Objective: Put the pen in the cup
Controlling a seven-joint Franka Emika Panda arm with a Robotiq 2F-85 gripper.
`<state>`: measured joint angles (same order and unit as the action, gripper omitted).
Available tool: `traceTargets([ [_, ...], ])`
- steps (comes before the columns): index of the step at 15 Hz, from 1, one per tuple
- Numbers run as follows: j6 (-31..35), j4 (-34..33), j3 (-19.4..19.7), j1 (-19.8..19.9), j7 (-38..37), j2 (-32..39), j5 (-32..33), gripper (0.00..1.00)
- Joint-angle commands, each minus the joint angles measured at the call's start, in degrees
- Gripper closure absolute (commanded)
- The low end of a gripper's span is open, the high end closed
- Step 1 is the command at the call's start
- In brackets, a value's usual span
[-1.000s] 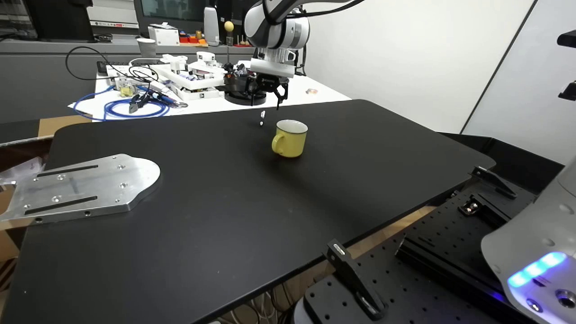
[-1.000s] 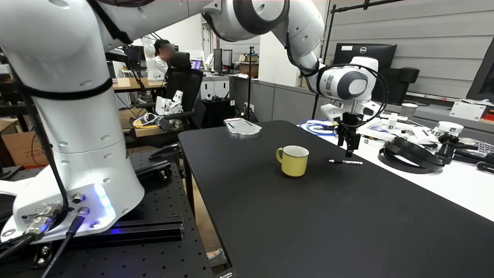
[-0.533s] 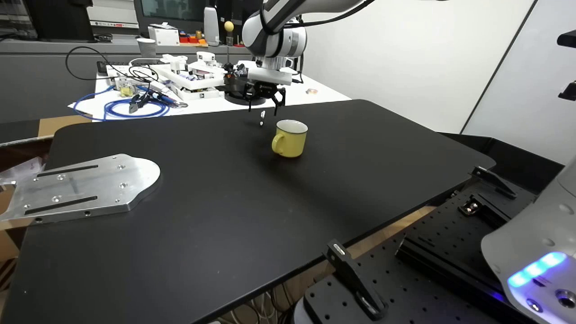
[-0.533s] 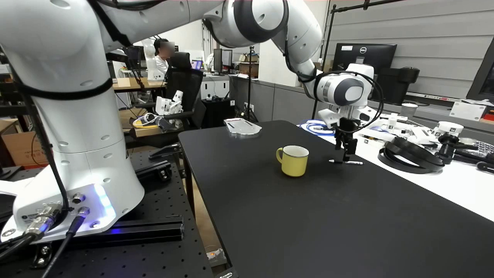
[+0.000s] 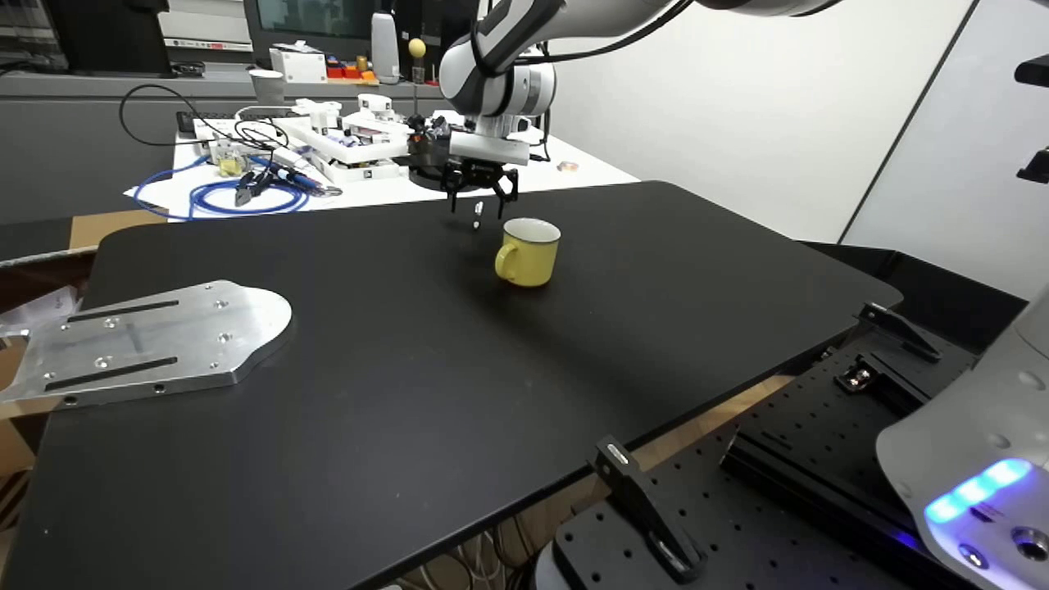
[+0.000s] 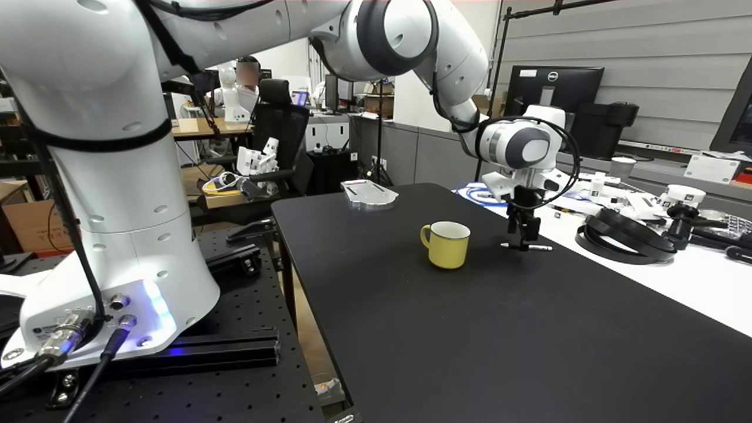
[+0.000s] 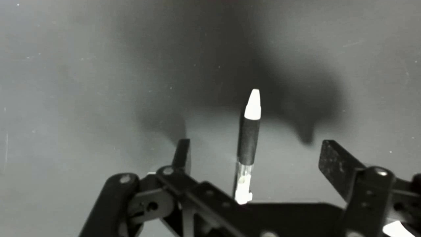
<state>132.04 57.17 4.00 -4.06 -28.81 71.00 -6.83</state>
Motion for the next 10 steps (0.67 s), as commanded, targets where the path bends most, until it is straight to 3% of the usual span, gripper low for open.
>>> traceTargets([
  [1,-0.9,-3.9,0.2,-0.1,-1.1,2.4,-0.2,0.27],
  [10,-1.5,-5.1,0.9,-0.3,-1.9,2.9,0.2,0.89],
])
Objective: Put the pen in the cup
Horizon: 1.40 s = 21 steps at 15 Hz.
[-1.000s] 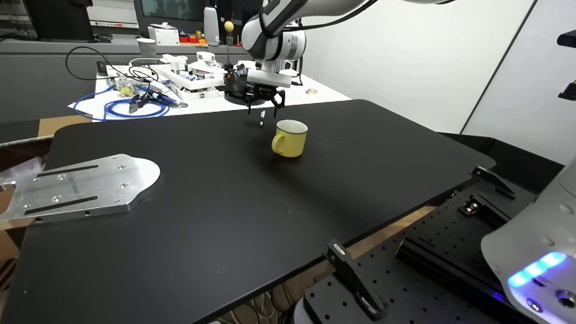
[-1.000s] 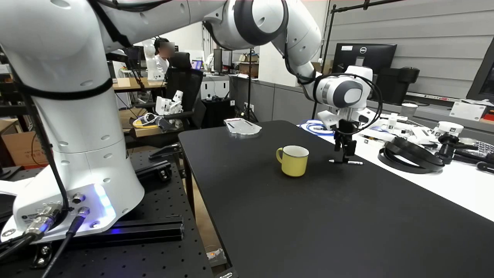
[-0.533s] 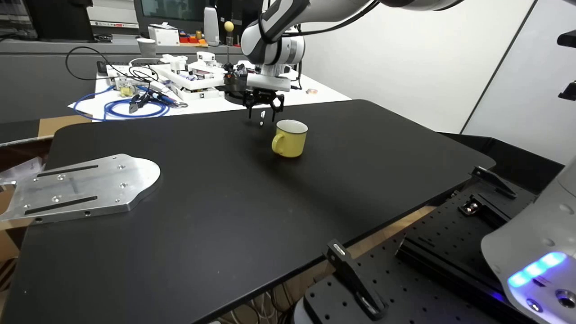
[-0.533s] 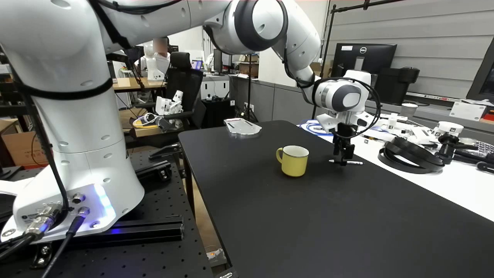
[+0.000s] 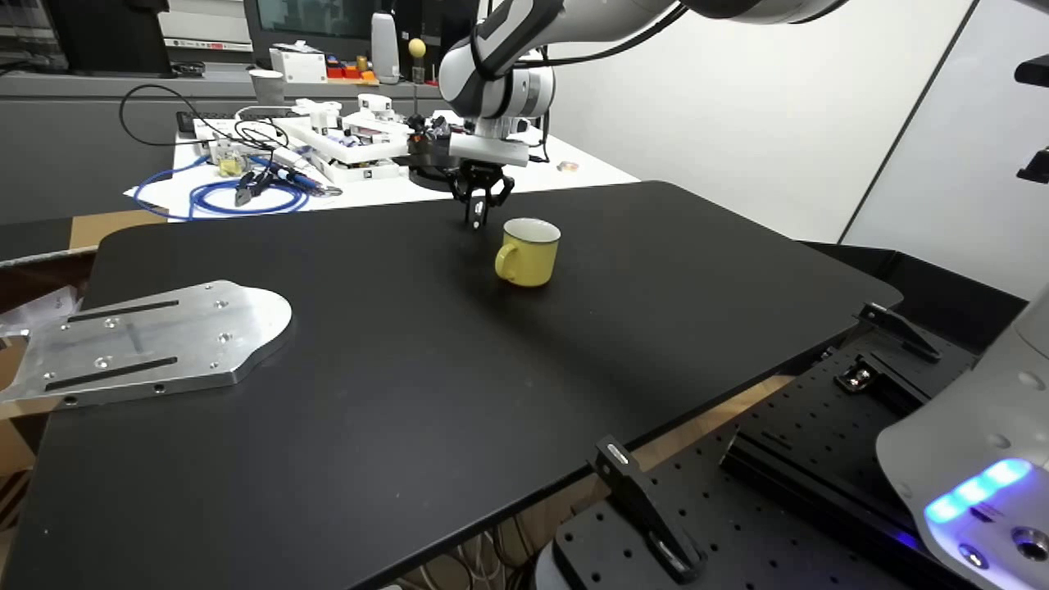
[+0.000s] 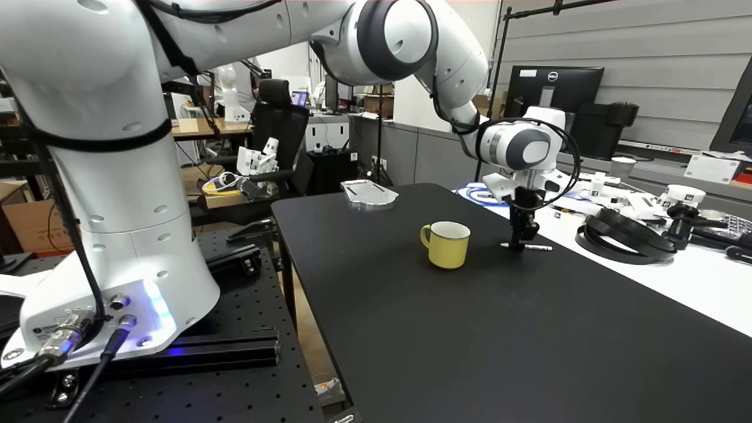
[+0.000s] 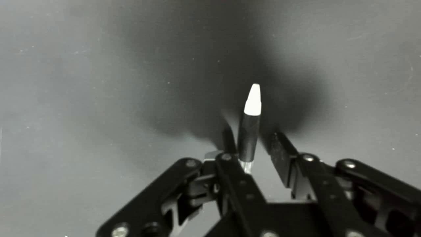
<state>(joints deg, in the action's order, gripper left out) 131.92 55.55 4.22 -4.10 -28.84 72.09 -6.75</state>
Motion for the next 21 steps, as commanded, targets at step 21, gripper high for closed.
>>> traceTargets([
  [21,-59.6,-20.8,-0.8,8.3,-3.2,-5.4,-2.9,0.97],
])
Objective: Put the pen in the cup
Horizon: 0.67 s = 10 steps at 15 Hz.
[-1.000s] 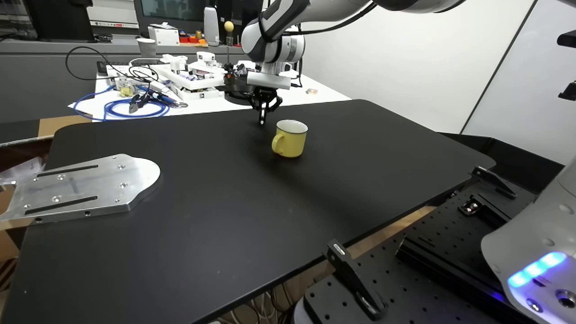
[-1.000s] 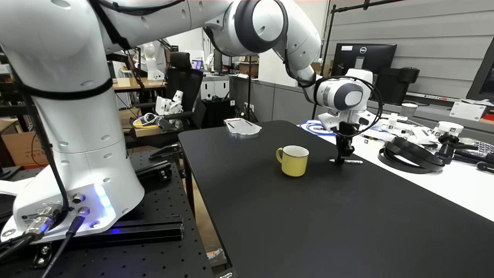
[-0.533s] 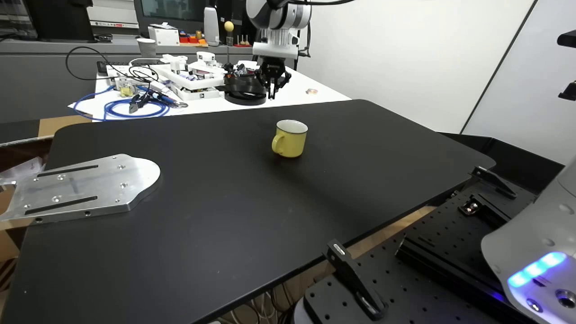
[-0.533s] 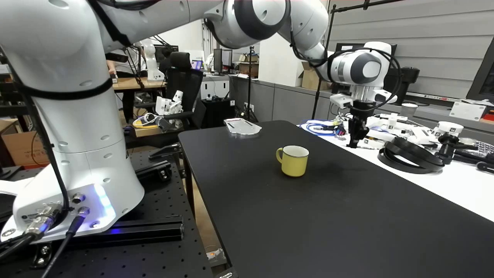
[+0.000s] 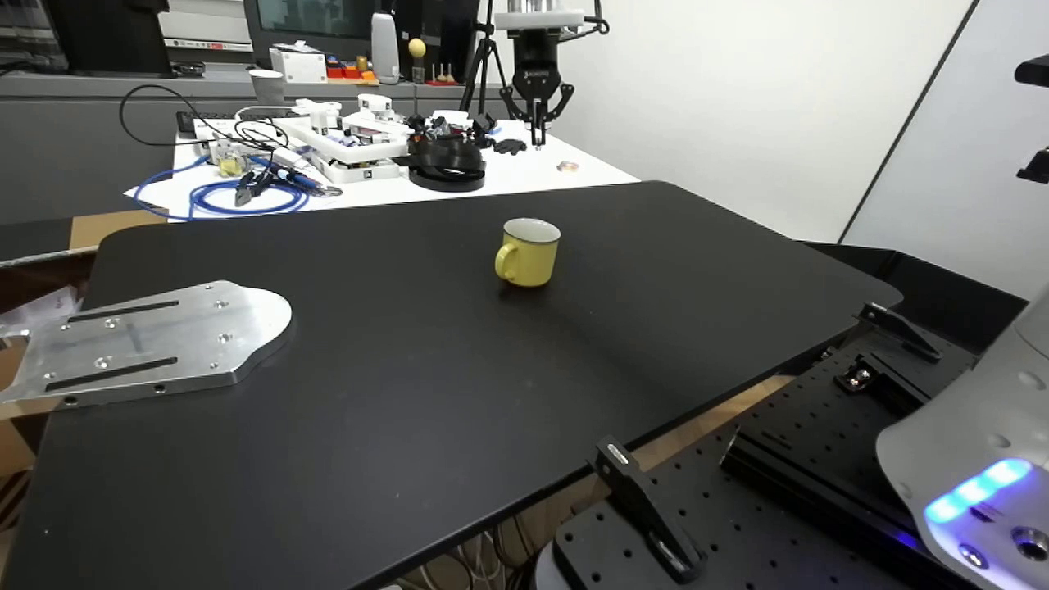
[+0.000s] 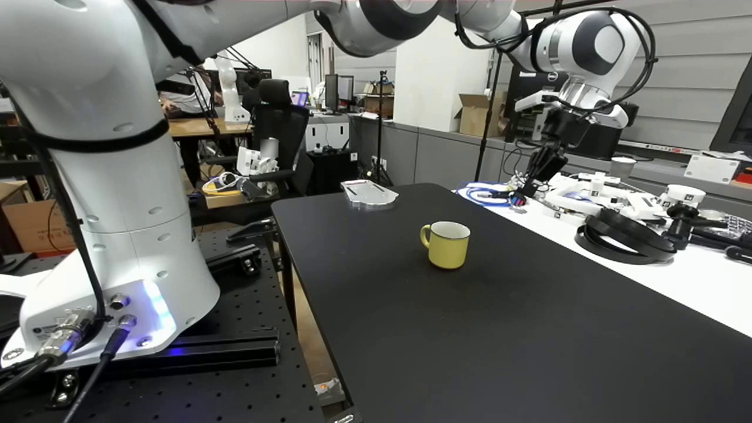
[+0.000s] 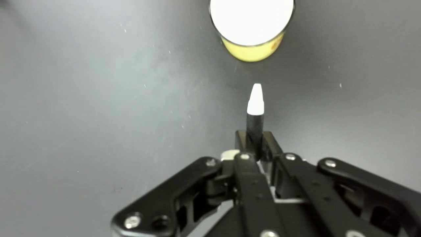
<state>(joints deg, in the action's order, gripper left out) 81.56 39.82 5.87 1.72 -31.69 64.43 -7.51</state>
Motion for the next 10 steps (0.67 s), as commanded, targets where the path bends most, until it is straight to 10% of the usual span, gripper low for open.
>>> traceTargets([
  [1,-12.4,-5.7,-3.2,3.1,-0.3,2.8,-3.1,0.97],
  [10,-29.6,-9.4,-8.3,6.5,-6.3,8.1,-16.0,0.97],
])
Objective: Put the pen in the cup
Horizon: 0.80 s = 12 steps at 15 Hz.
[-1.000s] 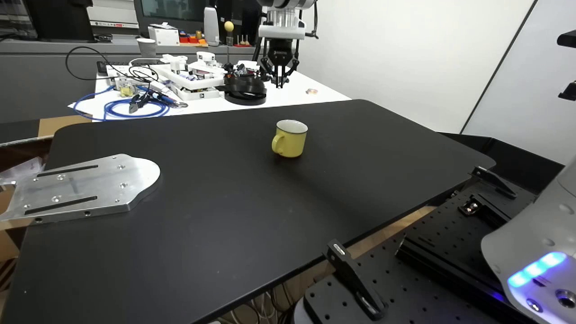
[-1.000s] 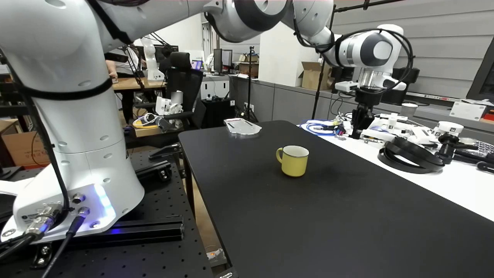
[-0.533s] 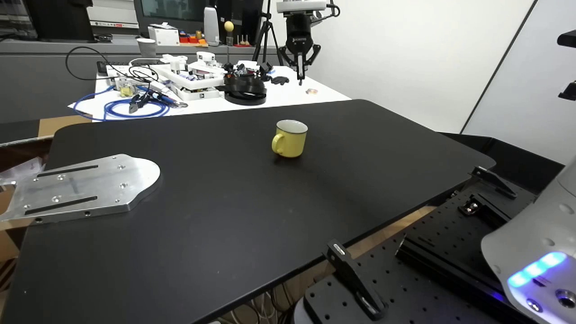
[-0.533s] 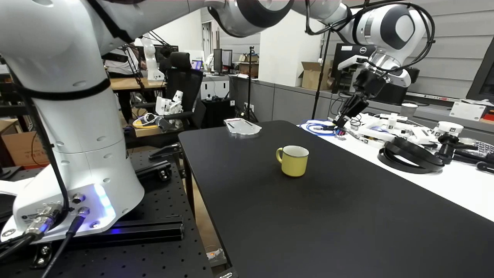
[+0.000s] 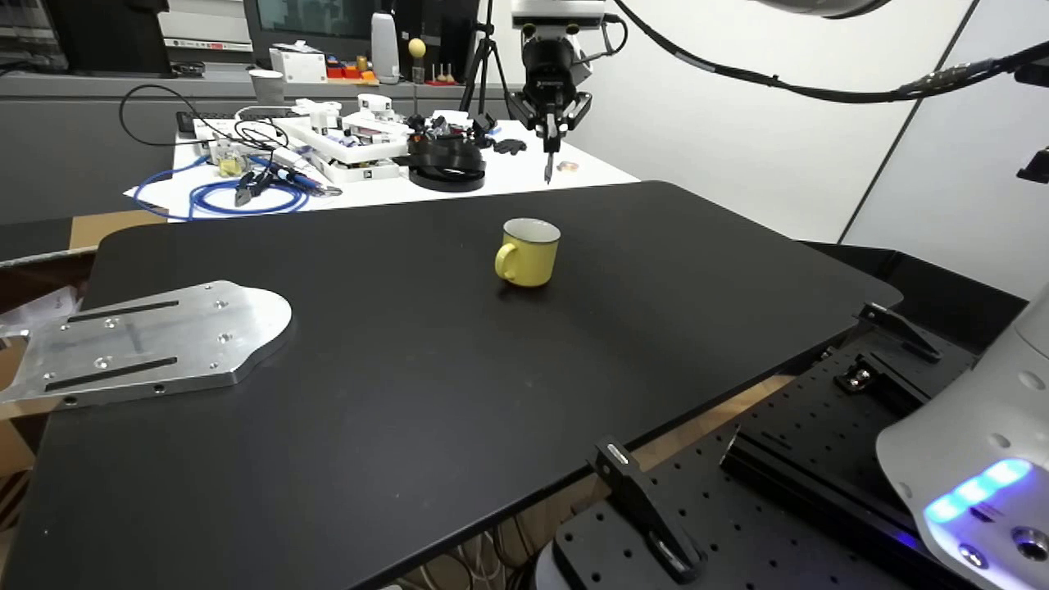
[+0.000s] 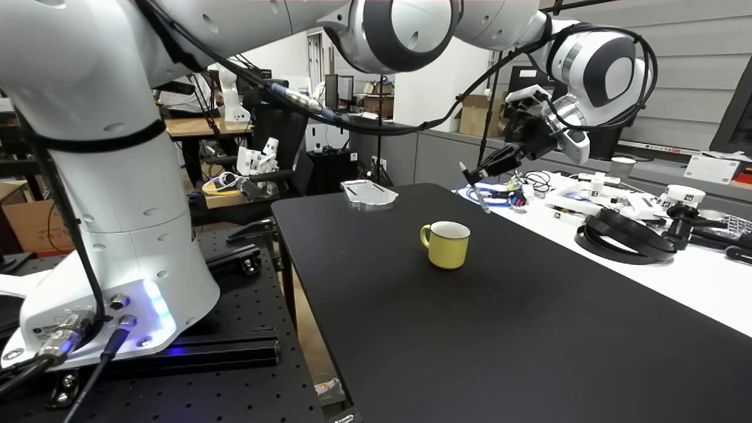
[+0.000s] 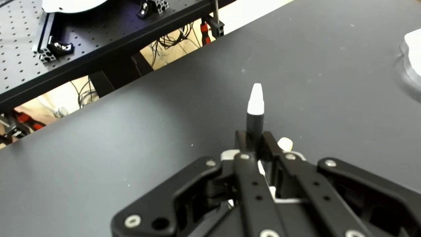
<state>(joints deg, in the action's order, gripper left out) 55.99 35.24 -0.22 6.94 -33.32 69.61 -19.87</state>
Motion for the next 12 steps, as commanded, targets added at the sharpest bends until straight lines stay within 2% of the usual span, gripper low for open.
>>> traceTargets([
  [1,-4.8,-5.0,-2.6,1.5,-5.5,3.3,-4.8,0.97],
  [7,-8.2,-5.7,-3.8,2.4,-9.4,4.4,-8.4,0.97],
  [12,-7.8,-5.3,-4.5,3.1,-11.3,6.3,-10.5,0.97],
])
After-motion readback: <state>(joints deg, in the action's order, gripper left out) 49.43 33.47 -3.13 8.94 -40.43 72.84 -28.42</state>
